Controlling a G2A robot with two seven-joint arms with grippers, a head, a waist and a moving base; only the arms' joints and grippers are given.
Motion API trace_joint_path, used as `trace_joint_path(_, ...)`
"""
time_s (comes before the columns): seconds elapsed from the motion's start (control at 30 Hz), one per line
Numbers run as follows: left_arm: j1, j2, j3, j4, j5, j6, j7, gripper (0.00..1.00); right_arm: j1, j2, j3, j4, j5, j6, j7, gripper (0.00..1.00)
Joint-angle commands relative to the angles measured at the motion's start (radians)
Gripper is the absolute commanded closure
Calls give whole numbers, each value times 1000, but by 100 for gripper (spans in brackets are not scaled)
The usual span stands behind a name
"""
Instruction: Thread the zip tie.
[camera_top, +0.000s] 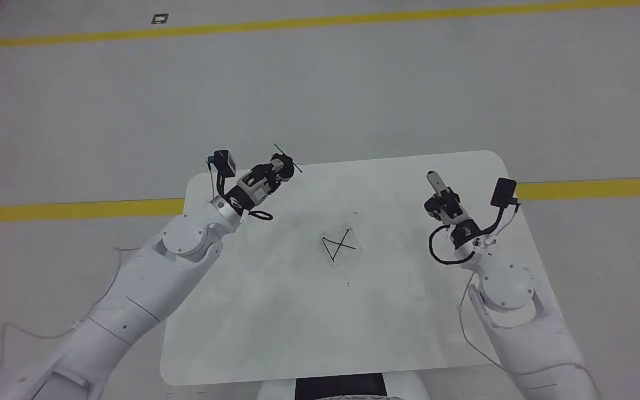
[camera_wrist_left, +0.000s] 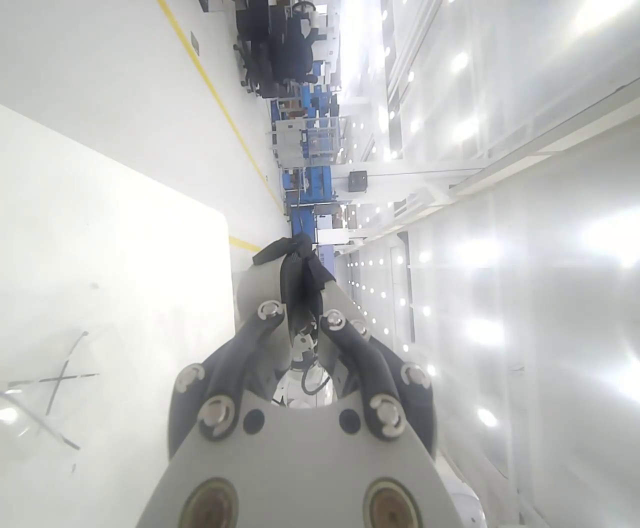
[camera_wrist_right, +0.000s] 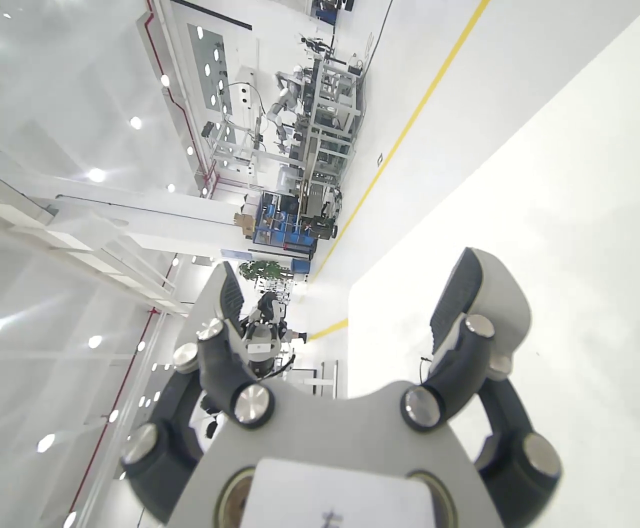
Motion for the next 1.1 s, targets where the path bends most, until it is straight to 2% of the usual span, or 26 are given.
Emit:
trace_joint_path(0.0,0,0,0,0,0,0,0,100,0,0,0,0,0,0,0,0)
trace_joint_path(0.2,0,0,0,0,0,0,0,100,0,0,0,0,0,0,0,0)
trace_joint_path(0.27,0,0,0,0,0,0,0,100,12,2,-8,-3,-34,5,38,0)
trace_joint_path(0.43,0,0,0,0,0,0,0,100,85,3,-51,-6,-95,31,146,0)
trace_joint_path(0.6,0,0,0,0,0,0,0,100,166,-6,-137,38,-120,55,220,0)
trace_joint_path(0.83,0,0,0,0,0,0,0,100,230,-20,-235,102,-133,44,264,0)
trace_joint_path(0.9,0,0,0,0,0,0,0,100,238,-23,-251,105,-105,14,292,0)
trace_joint_path(0.93,0,0,0,0,0,0,0,100,238,-23,-248,110,-100,-2,303,0)
trace_joint_path(1.07,0,0,0,0,0,0,0,100,238,-22,-245,113,-101,-3,302,0)
